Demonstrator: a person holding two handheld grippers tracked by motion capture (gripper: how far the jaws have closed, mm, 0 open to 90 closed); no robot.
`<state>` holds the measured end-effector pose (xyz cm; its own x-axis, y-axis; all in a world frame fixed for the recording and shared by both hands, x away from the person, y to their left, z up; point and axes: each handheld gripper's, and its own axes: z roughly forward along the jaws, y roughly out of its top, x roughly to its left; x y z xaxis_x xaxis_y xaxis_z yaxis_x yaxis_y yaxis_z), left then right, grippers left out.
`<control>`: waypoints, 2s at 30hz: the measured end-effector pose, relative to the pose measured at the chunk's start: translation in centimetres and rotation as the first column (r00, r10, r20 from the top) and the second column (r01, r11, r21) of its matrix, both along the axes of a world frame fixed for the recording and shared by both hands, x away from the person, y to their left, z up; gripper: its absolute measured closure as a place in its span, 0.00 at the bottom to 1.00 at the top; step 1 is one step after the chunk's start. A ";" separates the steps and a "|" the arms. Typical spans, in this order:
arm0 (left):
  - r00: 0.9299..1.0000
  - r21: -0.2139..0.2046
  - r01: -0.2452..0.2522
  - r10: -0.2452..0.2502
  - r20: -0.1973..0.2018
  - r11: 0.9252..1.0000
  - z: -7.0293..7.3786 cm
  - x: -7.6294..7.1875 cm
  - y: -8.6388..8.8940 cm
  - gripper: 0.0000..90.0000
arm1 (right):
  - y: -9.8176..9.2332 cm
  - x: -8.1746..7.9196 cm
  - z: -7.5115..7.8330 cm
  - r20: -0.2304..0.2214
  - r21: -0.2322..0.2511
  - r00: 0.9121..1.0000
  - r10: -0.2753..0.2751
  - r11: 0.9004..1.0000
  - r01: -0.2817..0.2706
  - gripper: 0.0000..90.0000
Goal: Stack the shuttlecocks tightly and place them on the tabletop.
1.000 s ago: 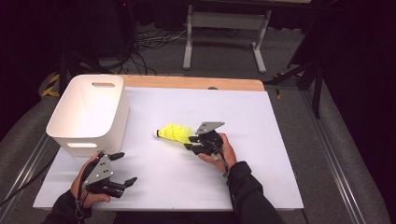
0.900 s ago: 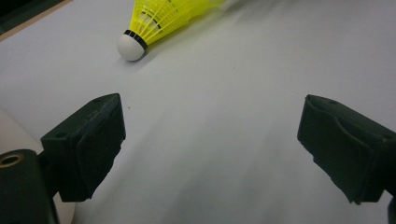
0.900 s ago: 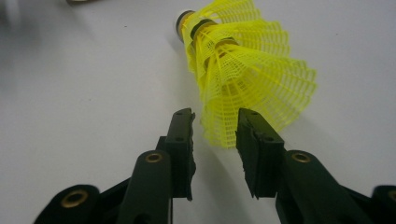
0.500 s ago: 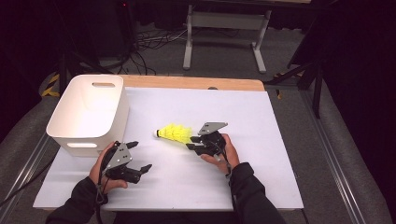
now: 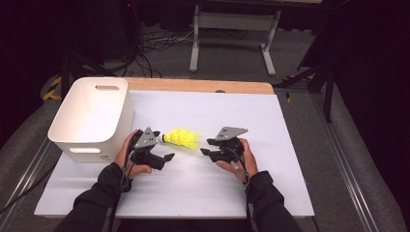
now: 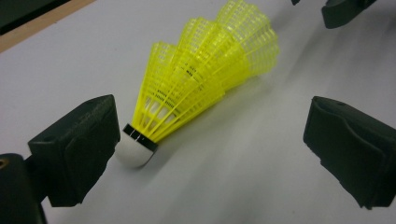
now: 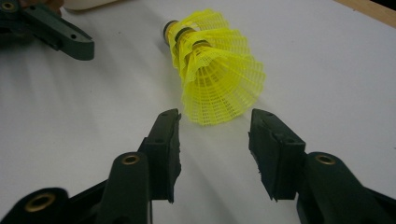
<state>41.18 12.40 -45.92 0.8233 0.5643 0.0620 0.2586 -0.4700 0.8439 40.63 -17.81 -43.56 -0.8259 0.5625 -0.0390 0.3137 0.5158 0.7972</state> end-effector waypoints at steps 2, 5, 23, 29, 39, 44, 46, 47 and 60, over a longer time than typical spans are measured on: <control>1.000 -0.020 -0.011 0.011 -0.016 1.000 0.0 0.7 -0.4 0.06 | -0.6 -0.3 0.3 0.008 0.002 1.000 -0.003 1.000 0.003 0.58; 1.000 -0.019 -0.012 0.012 -0.023 1.000 0.2 1.8 -1.4 0.05 | -1.6 -0.9 0.7 0.021 0.003 1.000 -0.006 1.000 0.006 0.58; 0.988 0.051 0.086 -0.078 -0.133 0.995 -0.9 5.4 -4.2 0.07 | -3.5 -1.4 0.5 0.008 -0.001 1.000 0.010 1.000 -0.010 0.56; 0.987 0.059 0.096 -0.088 -0.134 0.994 -1.2 5.8 -4.7 0.12 | -3.2 -1.4 0.2 -0.009 -0.017 1.000 0.030 0.999 -0.030 0.56; 0.989 0.097 0.126 -0.117 -0.092 0.987 -1.4 6.0 -5.0 0.32 | -3.2 -1.3 0.0 -0.032 -0.009 0.998 0.056 0.998 -0.056 0.56; 0.990 0.118 0.127 -0.119 -0.073 0.985 -1.3 6.0 -5.1 0.44 | -3.2 -1.3 0.0 -0.037 -0.006 0.998 0.059 0.998 -0.060 0.57; 0.990 0.114 0.130 -0.123 -0.069 0.985 -1.4 6.0 -5.0 0.45 | -3.2 -1.4 -0.1 -0.041 -0.002 0.997 0.064 0.998 -0.064 0.56; 0.990 0.114 0.130 -0.123 -0.069 0.985 -1.4 6.0 -5.0 0.46 | -3.2 -1.4 -0.1 -0.041 -0.002 0.997 0.064 0.998 -0.064 0.56; 0.992 0.023 0.106 -0.105 -0.066 0.994 -0.4 6.0 -3.0 0.07 | -3.1 -1.3 0.0 -0.025 0.016 0.998 0.059 0.998 -0.059 0.56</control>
